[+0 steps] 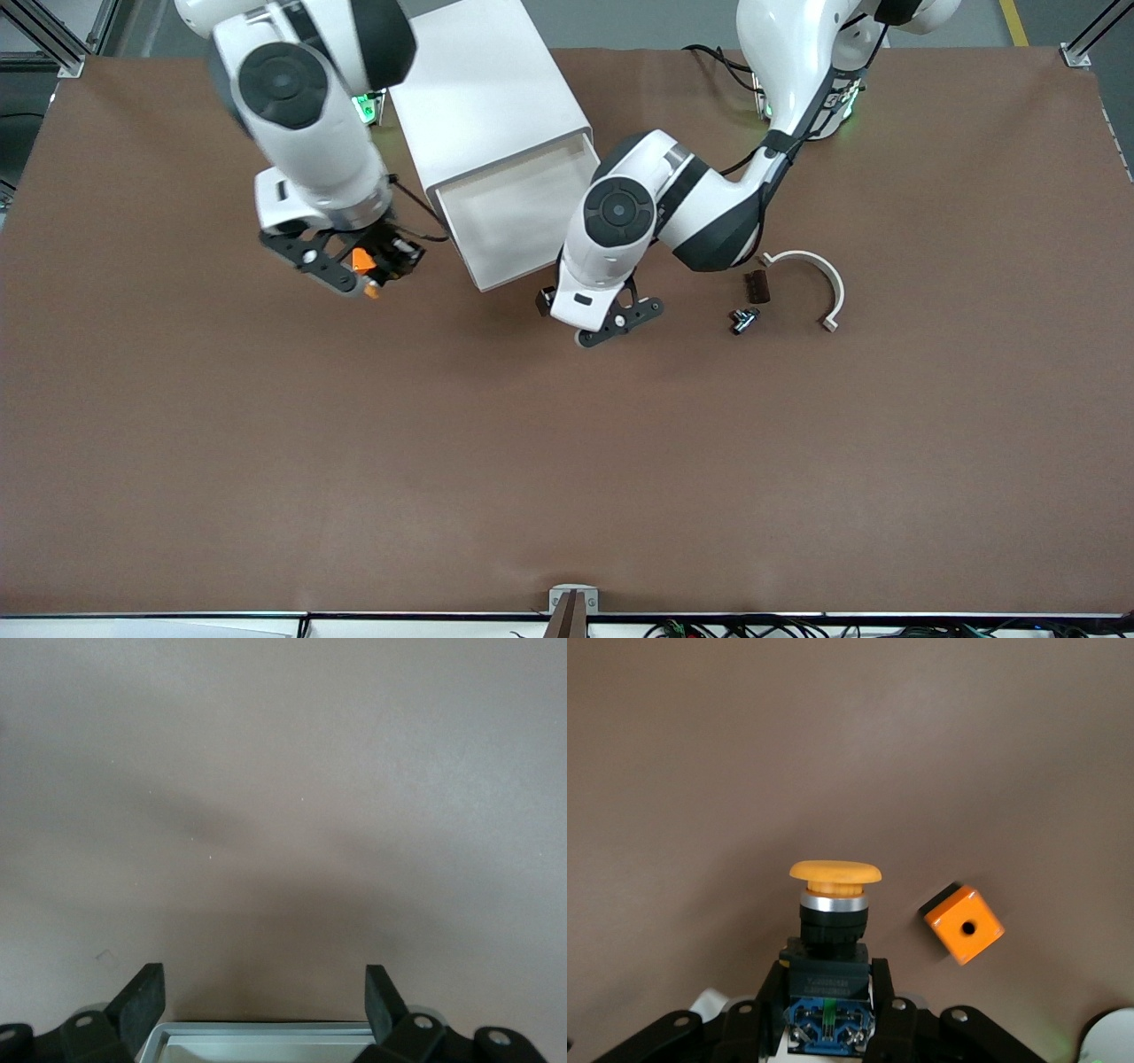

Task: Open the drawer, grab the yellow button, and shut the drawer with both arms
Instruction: 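Carry the yellow button beside the orange box and release it on the table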

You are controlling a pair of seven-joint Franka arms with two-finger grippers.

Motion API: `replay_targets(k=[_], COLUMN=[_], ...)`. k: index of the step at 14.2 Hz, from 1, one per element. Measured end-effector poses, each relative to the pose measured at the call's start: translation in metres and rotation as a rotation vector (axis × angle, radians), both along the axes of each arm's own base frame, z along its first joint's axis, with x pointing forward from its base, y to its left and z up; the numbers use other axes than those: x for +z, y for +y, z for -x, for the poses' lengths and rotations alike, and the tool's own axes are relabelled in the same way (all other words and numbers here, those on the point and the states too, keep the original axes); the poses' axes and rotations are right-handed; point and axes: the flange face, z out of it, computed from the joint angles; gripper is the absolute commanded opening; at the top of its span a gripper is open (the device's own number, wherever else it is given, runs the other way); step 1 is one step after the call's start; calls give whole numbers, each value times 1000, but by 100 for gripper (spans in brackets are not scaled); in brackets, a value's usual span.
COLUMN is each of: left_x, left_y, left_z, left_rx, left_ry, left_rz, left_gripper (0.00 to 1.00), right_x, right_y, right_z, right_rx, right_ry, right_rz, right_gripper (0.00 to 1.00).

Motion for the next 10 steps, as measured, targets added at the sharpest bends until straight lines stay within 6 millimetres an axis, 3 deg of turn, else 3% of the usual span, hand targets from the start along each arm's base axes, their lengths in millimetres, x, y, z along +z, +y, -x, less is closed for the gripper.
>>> replay_targets(k=[5, 8, 10], left_x=[4, 8, 6], left_y=[-29, -47, -56], left_z=[30, 51, 64], left_rx=[-1, -27, -27], left_ry=[-29, -32, -27], left_rz=[-25, -25, -33], left_gripper=[99, 99, 99], right_x=[-2, -10, -26], right_y=[-112, -162, -190], right_z=[-31, -42, -48], right_rx=[131, 193, 239], right_ry=[36, 43, 25], right_rz=[-22, -34, -42], right_gripper=[0, 0, 0])
